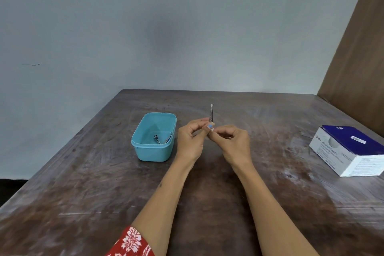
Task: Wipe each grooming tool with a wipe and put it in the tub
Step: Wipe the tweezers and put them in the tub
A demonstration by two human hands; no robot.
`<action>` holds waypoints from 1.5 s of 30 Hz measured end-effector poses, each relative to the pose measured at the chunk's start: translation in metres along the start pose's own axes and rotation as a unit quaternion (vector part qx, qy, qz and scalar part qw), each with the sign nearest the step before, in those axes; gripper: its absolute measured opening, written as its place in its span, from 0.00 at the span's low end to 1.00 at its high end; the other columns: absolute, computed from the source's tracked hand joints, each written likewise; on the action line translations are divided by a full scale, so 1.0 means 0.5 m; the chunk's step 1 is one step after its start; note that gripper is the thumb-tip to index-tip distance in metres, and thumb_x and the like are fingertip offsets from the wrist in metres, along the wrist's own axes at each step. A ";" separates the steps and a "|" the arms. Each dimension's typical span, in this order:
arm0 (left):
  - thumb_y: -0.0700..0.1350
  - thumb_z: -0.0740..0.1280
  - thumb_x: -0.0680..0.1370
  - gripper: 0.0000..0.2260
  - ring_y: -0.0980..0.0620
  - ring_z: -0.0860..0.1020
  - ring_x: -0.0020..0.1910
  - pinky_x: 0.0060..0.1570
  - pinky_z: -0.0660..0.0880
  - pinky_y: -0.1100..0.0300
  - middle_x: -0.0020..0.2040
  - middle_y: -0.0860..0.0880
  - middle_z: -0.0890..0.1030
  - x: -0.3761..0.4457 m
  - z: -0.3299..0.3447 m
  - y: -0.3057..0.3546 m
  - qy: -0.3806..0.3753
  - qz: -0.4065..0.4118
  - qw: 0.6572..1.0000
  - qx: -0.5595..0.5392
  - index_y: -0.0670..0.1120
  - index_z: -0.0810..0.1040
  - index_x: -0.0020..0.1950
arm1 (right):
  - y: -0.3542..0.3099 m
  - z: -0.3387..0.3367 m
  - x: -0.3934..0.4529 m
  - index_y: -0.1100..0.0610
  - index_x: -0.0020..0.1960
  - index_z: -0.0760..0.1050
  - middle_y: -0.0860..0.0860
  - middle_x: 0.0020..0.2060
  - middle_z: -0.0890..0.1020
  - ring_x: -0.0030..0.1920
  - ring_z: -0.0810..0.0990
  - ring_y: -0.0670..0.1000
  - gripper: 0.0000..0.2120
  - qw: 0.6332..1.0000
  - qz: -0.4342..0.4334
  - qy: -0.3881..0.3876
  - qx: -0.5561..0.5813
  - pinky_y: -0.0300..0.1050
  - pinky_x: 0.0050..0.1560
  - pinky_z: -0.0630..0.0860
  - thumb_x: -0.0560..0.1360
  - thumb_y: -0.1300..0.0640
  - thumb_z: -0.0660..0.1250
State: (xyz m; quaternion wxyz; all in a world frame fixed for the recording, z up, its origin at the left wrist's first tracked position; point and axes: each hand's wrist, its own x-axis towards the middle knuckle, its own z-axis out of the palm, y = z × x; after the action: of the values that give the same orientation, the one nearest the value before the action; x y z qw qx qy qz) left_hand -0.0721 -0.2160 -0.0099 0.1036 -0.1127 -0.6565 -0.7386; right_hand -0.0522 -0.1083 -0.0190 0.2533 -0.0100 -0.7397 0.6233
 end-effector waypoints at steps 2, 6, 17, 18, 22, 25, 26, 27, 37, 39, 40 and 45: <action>0.38 0.69 0.74 0.04 0.60 0.78 0.46 0.41 0.75 0.73 0.48 0.52 0.80 0.002 -0.001 -0.001 0.006 -0.008 1.000 -0.001 0.44 0.81 0.47 | 0.002 0.000 0.000 0.55 0.36 0.83 0.51 0.35 0.83 0.36 0.81 0.48 0.03 0.999 0.012 -0.036 -0.028 0.42 0.38 0.76 0.68 0.58 0.76; 0.39 0.69 0.74 0.05 0.58 0.78 0.47 0.43 0.77 0.69 0.51 0.48 0.81 0.004 -0.004 0.000 0.021 -0.027 0.999 -0.013 0.44 0.81 0.49 | -0.001 0.002 -0.004 0.52 0.35 0.82 0.49 0.33 0.82 0.35 0.80 0.45 0.04 0.998 -0.002 -0.048 -0.047 0.37 0.36 0.73 0.68 0.58 0.75; 0.40 0.68 0.75 0.09 0.61 0.80 0.38 0.39 0.78 0.70 0.41 0.50 0.81 0.005 -0.007 0.000 0.044 -0.028 0.999 -0.002 0.39 0.80 0.53 | 0.015 -0.021 0.012 0.57 0.45 0.84 0.47 0.35 0.83 0.37 0.80 0.43 0.05 0.997 0.065 0.005 -0.042 0.30 0.39 0.72 0.70 0.57 0.74; 0.40 0.68 0.75 0.09 0.58 0.80 0.38 0.38 0.79 0.68 0.41 0.47 0.82 0.003 -0.005 -0.001 0.035 -0.029 0.999 0.002 0.38 0.80 0.54 | 0.015 -0.026 0.017 0.58 0.46 0.84 0.48 0.36 0.83 0.39 0.80 0.44 0.07 0.995 0.093 0.034 0.018 0.34 0.42 0.74 0.70 0.58 0.74; 0.37 0.67 0.75 0.08 0.54 0.81 0.34 0.38 0.80 0.62 0.38 0.43 0.82 -0.007 0.004 -0.006 -0.006 -0.029 0.999 0.014 0.35 0.79 0.53 | 0.008 -0.030 0.022 0.63 0.49 0.81 0.49 0.36 0.83 0.38 0.78 0.45 0.07 0.968 0.161 0.049 0.184 0.39 0.42 0.75 0.71 0.63 0.71; 0.38 0.67 0.75 0.08 0.50 0.83 0.38 0.41 0.81 0.59 0.40 0.43 0.83 -0.013 0.007 -0.010 -0.028 -0.015 0.998 0.058 0.38 0.81 0.53 | 0.002 -0.027 0.017 0.60 0.49 0.81 0.48 0.35 0.84 0.38 0.78 0.45 0.06 0.961 0.165 0.009 0.220 0.38 0.41 0.75 0.72 0.63 0.70; 0.38 0.67 0.75 0.08 0.50 0.83 0.39 0.41 0.81 0.59 0.41 0.43 0.83 -0.015 0.007 -0.011 -0.031 -0.012 0.997 0.069 0.38 0.81 0.53 | 0.001 -0.026 0.016 0.60 0.49 0.81 0.48 0.34 0.84 0.38 0.78 0.46 0.06 0.960 0.167 -0.003 0.224 0.38 0.41 0.74 0.72 0.62 0.69; 0.38 0.68 0.75 0.08 0.50 0.84 0.39 0.41 0.81 0.58 0.41 0.43 0.84 -0.016 0.007 -0.012 -0.034 -0.011 0.996 0.077 0.38 0.81 0.53 | -0.001 -0.025 0.014 0.58 0.49 0.81 0.48 0.33 0.84 0.38 0.78 0.47 0.06 0.959 0.170 -0.013 0.226 0.39 0.41 0.74 0.72 0.62 0.69; 0.38 0.67 0.76 0.09 0.54 0.84 0.39 0.40 0.80 0.64 0.43 0.46 0.83 -0.019 0.007 -0.006 -0.045 -0.021 0.994 0.094 0.40 0.81 0.54 | -0.016 -0.030 0.008 0.57 0.47 0.81 0.49 0.31 0.82 0.37 0.77 0.48 0.06 0.952 0.177 -0.046 0.244 0.40 0.40 0.73 0.75 0.58 0.66; 0.38 0.67 0.76 0.08 0.54 0.83 0.39 0.40 0.80 0.64 0.43 0.46 0.84 -0.019 0.006 -0.005 -0.045 -0.020 0.994 0.095 0.40 0.81 0.54 | -0.019 -0.029 0.008 0.57 0.43 0.81 0.50 0.32 0.82 0.36 0.77 0.47 0.09 0.949 0.184 -0.046 0.253 0.41 0.40 0.73 0.76 0.54 0.65; 0.38 0.67 0.76 0.08 0.54 0.84 0.39 0.40 0.81 0.63 0.43 0.46 0.84 -0.019 0.006 -0.005 -0.045 -0.020 0.994 0.095 0.40 0.81 0.54 | -0.023 -0.030 0.008 0.57 0.41 0.80 0.51 0.32 0.81 0.35 0.77 0.47 0.10 0.946 0.190 -0.040 0.259 0.41 0.39 0.73 0.76 0.53 0.65; 0.38 0.66 0.76 0.09 0.53 0.84 0.40 0.43 0.81 0.60 0.45 0.45 0.84 -0.019 0.007 -0.006 -0.056 -0.025 0.992 0.107 0.40 0.81 0.55 | -0.019 -0.029 0.012 0.58 0.41 0.81 0.51 0.32 0.82 0.35 0.77 0.48 0.07 0.943 0.182 -0.025 0.278 0.40 0.39 0.74 0.76 0.60 0.65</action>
State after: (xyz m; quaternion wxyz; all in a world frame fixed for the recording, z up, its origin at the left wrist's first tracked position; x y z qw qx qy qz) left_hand -0.0637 -0.2123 -0.0153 0.0597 -0.1256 -0.7395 -0.6587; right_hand -0.0488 -0.0951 -0.0069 0.1098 -0.0584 -0.5289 0.8395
